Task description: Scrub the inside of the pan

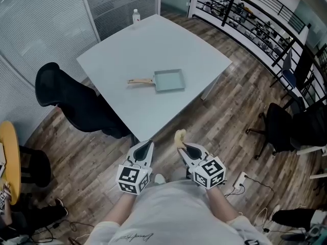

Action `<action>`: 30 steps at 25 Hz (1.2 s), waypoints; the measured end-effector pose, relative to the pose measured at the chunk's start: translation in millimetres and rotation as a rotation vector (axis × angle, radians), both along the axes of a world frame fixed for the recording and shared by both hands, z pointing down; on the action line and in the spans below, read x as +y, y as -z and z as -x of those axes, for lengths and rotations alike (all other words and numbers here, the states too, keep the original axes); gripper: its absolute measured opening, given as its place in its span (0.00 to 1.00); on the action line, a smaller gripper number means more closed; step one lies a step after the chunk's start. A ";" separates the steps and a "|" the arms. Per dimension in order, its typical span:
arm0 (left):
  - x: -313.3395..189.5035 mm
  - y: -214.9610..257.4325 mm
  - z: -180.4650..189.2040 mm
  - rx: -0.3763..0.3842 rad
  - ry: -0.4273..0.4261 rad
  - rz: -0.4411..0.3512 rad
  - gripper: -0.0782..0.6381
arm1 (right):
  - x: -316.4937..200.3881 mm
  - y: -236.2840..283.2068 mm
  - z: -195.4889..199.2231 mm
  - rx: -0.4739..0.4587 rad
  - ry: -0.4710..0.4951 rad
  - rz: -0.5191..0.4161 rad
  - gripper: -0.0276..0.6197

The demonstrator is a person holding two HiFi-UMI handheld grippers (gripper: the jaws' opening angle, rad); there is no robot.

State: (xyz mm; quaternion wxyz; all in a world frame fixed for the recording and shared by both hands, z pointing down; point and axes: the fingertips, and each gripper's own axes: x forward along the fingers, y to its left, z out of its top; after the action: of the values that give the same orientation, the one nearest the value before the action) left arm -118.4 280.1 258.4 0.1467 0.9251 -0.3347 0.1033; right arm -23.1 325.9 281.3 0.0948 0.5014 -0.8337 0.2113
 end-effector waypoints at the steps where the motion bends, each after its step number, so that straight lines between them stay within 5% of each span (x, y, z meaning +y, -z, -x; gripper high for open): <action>1: -0.9 -1.2 1.8 0.001 -0.001 0.003 0.12 | -0.2 -0.7 1.4 0.002 -0.001 0.003 0.13; 16: -38.9 -16.0 -11.0 -0.001 0.018 0.028 0.12 | -40.2 -11.8 -20.2 -0.007 -0.009 0.020 0.13; 30: -148.8 -15.5 -88.7 -0.017 0.082 0.028 0.12 | -156.2 -14.8 -98.8 -0.022 0.057 0.025 0.13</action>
State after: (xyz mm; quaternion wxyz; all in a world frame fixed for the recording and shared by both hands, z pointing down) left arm -29.7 131.3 274.0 0.1608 0.9075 -0.3723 0.1095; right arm 75.6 169.7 296.1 0.0981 0.4739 -0.8458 0.2245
